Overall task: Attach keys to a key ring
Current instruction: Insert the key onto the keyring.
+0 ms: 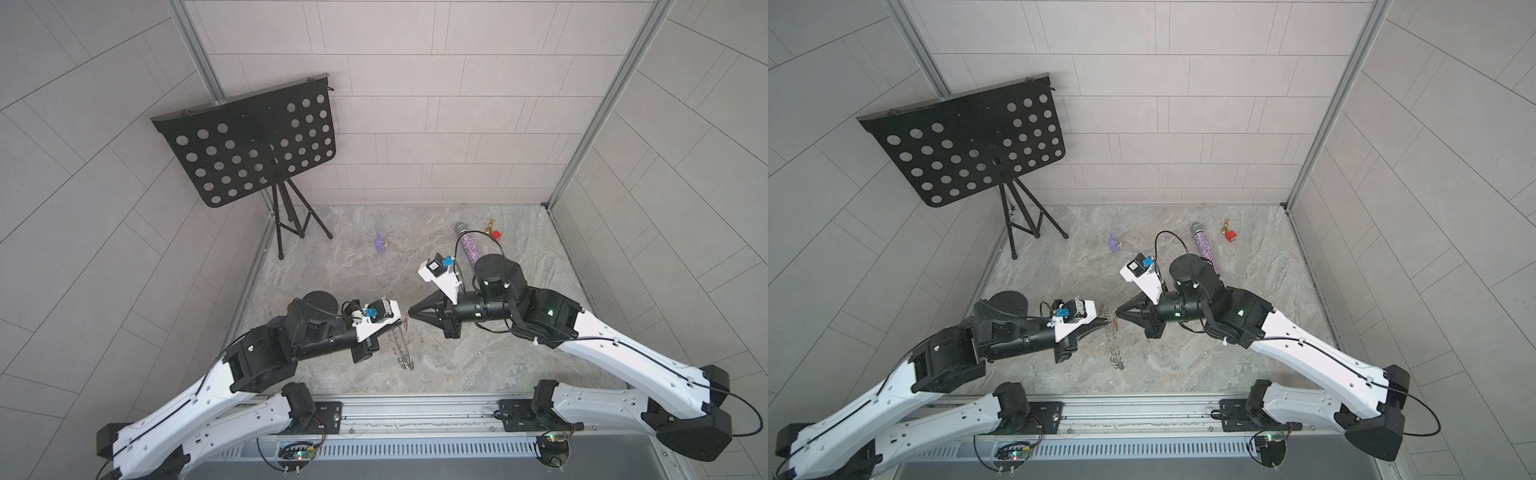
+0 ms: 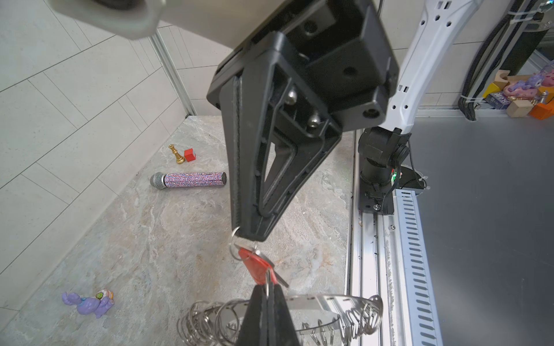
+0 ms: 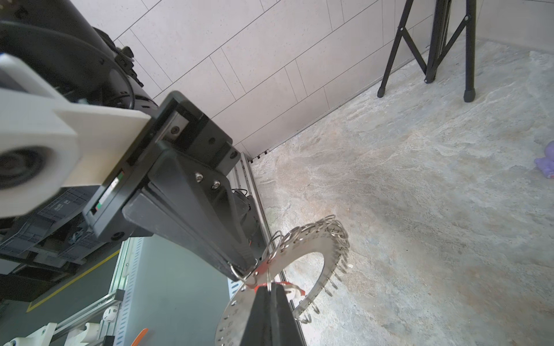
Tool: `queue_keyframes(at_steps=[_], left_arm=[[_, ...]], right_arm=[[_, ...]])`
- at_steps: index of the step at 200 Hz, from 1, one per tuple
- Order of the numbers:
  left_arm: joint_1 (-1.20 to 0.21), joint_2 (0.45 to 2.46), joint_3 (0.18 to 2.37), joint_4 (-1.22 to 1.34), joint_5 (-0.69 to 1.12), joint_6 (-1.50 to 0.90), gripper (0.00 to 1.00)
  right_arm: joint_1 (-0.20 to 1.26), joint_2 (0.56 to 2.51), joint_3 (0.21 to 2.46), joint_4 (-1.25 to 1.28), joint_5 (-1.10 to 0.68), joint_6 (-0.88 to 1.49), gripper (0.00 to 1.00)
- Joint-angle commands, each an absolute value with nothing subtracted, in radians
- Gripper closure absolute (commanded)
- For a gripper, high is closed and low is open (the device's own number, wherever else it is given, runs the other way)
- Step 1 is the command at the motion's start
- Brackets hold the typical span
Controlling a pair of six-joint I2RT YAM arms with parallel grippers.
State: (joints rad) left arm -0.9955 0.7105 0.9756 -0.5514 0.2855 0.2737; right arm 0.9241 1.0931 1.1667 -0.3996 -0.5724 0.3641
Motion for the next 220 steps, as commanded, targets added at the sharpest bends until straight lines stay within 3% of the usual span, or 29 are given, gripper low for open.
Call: queue_keyframes(at_steps=[1, 220], left_arm=[[-1.0, 0.695, 0.977, -0.531, 0.29, 0.29, 1.0], [-1.0, 0.681, 0.969, -0.509, 0.224, 0.286, 1.0]], right_arm=[[0.923, 1.098, 1.183, -0.375, -0.593, 0.372, 1.0], [0.947, 1.097, 1.188, -0.375, -0.635, 0.373, 1.0]])
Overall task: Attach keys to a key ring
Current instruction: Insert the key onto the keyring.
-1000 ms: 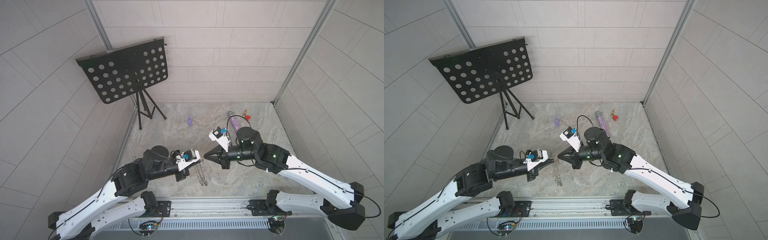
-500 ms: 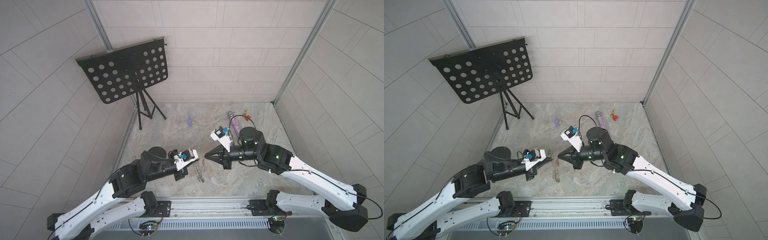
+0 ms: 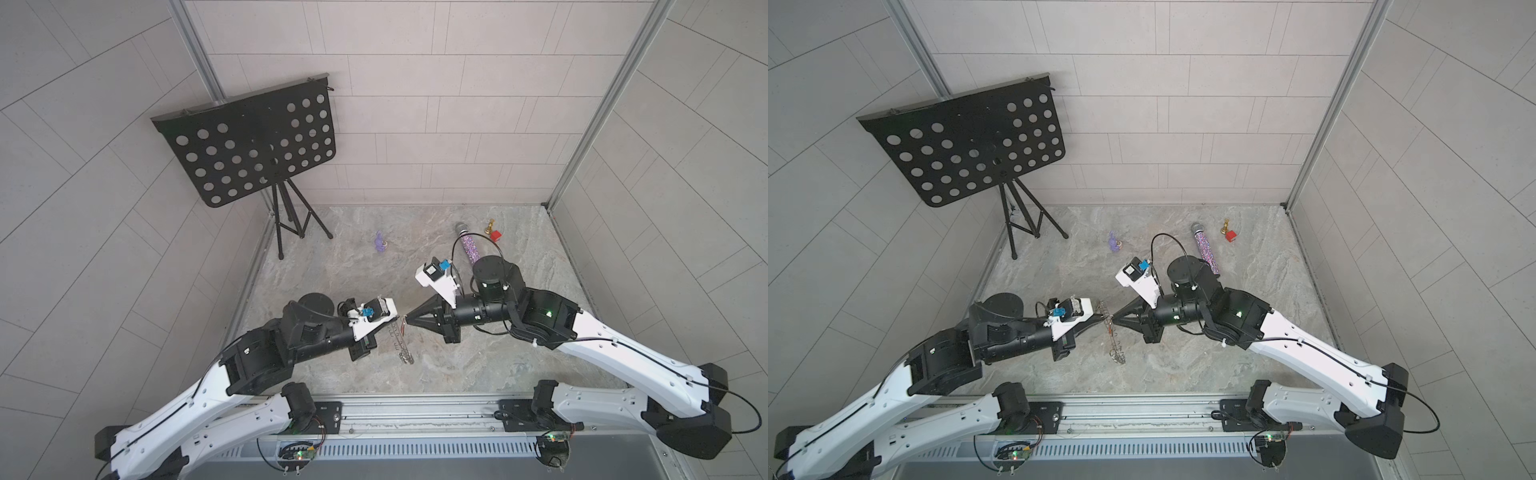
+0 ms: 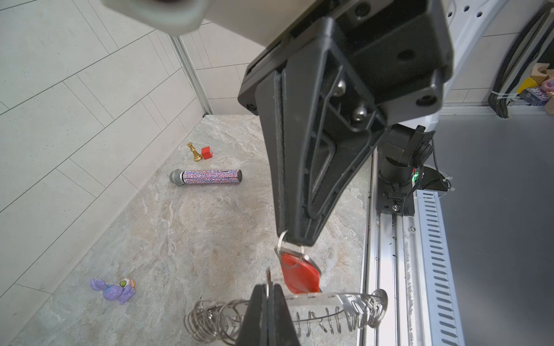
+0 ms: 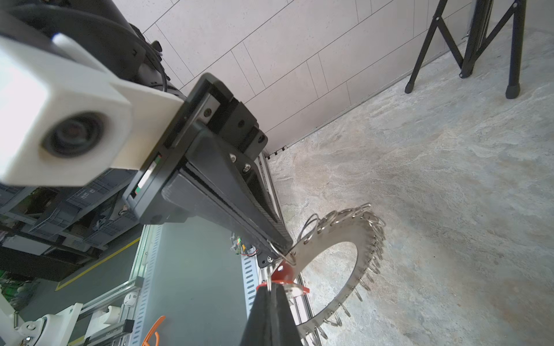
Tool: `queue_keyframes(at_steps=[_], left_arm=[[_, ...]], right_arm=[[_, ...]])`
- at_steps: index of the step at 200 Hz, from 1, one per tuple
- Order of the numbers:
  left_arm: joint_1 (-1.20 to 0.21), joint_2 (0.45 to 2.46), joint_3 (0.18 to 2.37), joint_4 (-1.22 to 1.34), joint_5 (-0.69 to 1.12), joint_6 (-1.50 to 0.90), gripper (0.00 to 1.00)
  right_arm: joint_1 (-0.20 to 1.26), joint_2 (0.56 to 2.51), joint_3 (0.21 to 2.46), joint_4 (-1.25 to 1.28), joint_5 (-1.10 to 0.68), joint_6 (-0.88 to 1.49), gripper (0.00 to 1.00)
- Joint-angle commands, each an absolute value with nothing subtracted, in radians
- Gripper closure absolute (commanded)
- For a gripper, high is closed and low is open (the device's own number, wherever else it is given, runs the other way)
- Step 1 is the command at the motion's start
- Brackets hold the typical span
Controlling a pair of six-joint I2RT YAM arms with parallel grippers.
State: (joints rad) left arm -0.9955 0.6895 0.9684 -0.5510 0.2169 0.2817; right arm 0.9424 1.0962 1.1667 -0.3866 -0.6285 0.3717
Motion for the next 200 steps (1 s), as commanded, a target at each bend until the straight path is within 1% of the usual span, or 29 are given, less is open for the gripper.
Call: queue_keyframes(at_steps=[1, 112, 200], left_arm=[[-1.002, 0.681, 0.969, -0.51, 0.225, 0.286, 1.0], [-1.003, 0.672, 0.962, -0.51, 0.254, 0.29, 1.0], [-1.003, 0.65, 0.963, -0.502, 0.271, 0.299, 1.0]], right_arm=[[0.947, 1.097, 1.187, -0.374, -0.635, 0.373, 1.0], [0.946, 1.127, 1.203, -0.366, -0.611, 0.382, 1.0], [0.912, 1.16, 1.199, -0.35, -0.622, 0.431, 1.0]])
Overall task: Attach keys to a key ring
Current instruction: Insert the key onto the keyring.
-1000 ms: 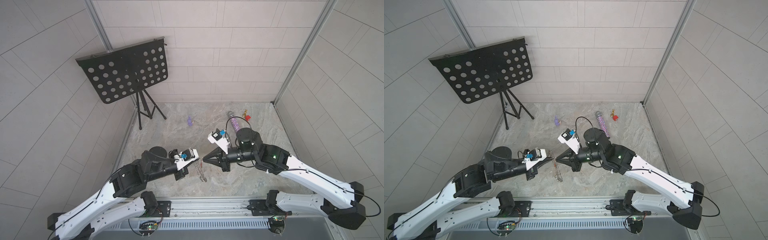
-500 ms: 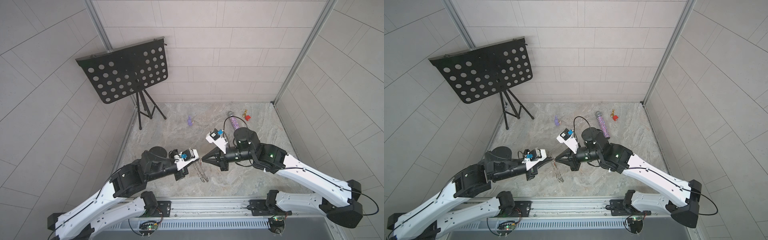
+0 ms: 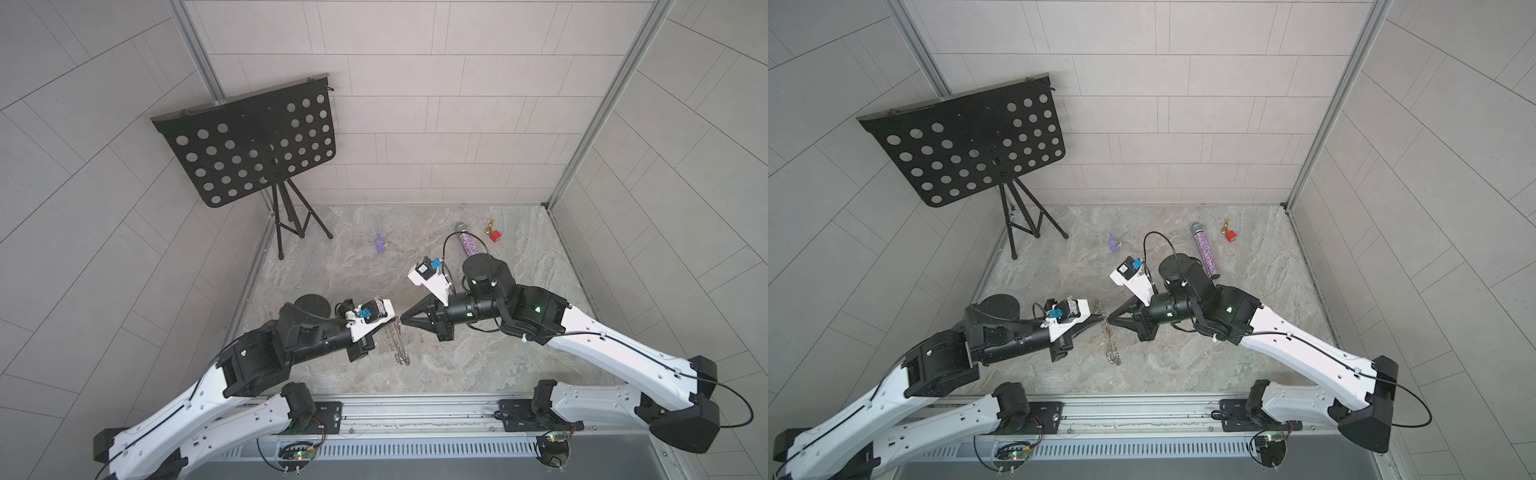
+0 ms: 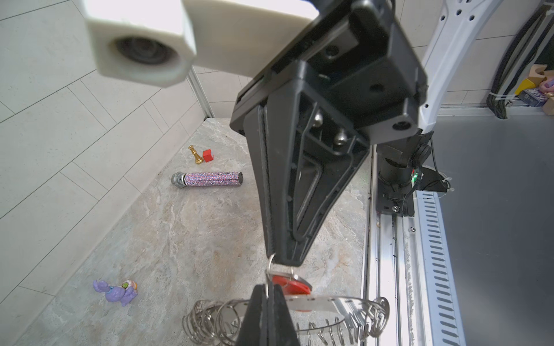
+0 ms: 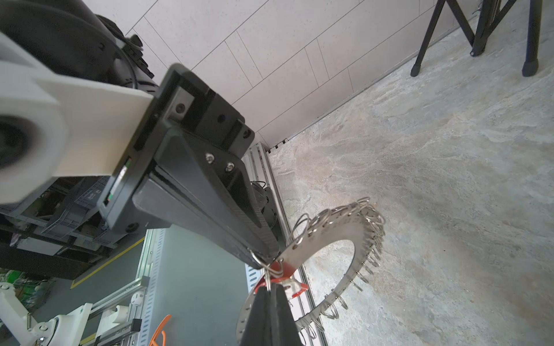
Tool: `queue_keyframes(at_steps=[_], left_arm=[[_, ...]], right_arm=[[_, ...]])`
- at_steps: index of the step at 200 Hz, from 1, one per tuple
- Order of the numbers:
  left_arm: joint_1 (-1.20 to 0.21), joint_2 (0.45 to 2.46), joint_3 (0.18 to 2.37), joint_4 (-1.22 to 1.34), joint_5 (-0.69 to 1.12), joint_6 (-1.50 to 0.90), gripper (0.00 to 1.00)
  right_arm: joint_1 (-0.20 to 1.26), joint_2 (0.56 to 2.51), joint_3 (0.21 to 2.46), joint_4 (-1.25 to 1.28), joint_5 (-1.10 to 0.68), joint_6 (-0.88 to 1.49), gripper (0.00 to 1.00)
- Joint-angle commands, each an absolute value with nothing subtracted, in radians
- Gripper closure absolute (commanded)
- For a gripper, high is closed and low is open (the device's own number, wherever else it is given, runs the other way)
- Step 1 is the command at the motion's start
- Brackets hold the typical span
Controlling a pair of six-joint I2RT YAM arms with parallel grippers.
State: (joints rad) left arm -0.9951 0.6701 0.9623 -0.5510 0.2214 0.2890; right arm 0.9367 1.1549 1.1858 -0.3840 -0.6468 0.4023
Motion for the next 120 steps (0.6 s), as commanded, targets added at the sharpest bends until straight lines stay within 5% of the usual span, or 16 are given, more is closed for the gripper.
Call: queue_keyframes(at_steps=[1, 120], left_arm=[[-1.002, 0.65, 0.963, -0.502, 0.271, 0.299, 1.0], [-1.002, 0.631, 0.956, -0.493, 0.288, 0.308, 1.0]], right_arm=[[0.912, 1.161, 1.199, -0.35, -0.622, 0.433, 1.0], [0.876, 1.193, 1.192, -0.306, -0.726, 0.506, 1.0]])
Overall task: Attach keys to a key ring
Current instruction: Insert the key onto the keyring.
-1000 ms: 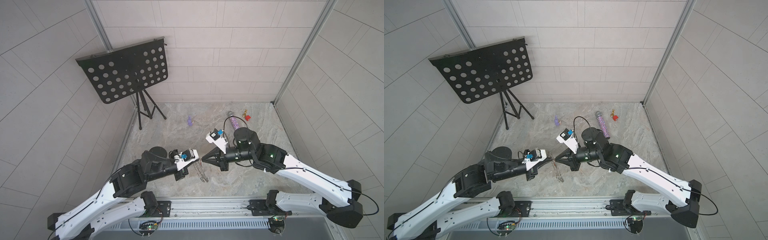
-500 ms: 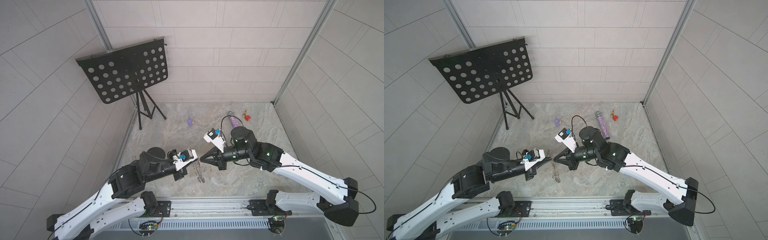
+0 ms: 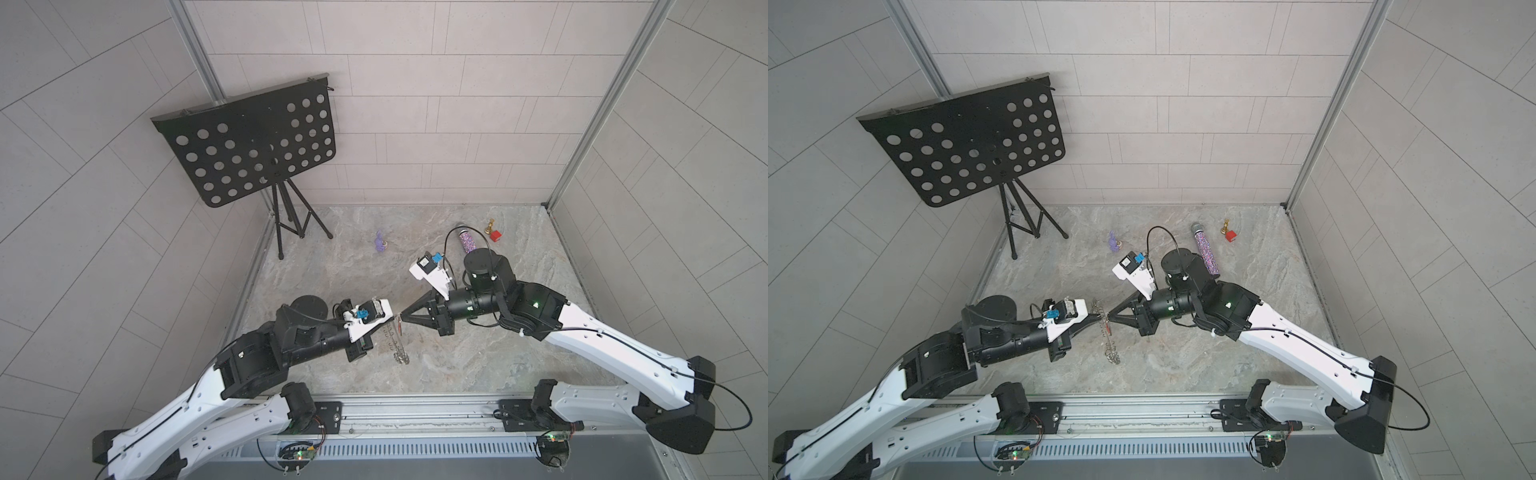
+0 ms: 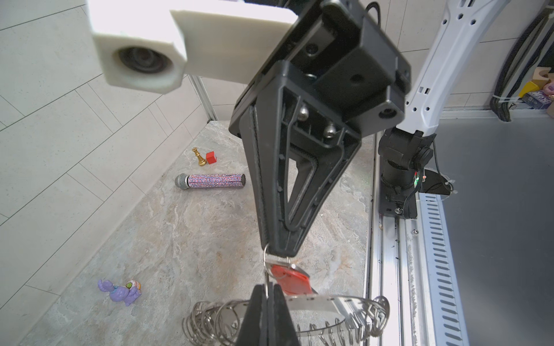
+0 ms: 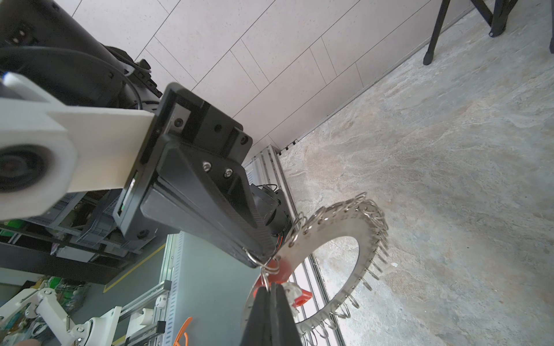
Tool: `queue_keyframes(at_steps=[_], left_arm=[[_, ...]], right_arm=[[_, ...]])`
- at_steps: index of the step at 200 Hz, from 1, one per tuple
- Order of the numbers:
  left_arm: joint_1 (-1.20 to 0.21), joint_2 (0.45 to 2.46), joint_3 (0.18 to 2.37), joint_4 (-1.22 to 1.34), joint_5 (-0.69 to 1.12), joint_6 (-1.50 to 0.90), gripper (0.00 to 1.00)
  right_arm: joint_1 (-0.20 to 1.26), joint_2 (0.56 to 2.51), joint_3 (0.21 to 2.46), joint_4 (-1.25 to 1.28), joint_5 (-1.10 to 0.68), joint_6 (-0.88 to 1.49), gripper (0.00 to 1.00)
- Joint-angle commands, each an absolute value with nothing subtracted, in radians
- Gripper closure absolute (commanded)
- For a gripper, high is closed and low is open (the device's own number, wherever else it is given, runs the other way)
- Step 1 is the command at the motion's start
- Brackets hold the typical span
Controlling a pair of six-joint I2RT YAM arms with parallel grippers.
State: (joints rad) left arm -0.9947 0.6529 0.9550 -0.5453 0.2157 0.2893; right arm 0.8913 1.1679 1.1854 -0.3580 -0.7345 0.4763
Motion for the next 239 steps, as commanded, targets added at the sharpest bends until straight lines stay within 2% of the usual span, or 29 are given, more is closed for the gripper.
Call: queue_keyframes(at_steps=[1, 116, 239], left_arm=[[-1.002, 0.63, 0.955, -0.493, 0.288, 0.307, 1.0], [-1.002, 0.601, 0.953, -0.46, 0.293, 0.309, 1.0], [-1.002, 0.577, 0.843, -0.11, 0.4, 0.064, 1.0]], right_arm=[[0.876, 1.195, 1.192, -0.307, -0.727, 0.507, 1.0], [0.852, 1.241, 1.183, -0.285, -0.76, 0.555, 1.0], [0.851, 1.179, 1.17, -0.227, -0.85, 0.541, 1.0]])
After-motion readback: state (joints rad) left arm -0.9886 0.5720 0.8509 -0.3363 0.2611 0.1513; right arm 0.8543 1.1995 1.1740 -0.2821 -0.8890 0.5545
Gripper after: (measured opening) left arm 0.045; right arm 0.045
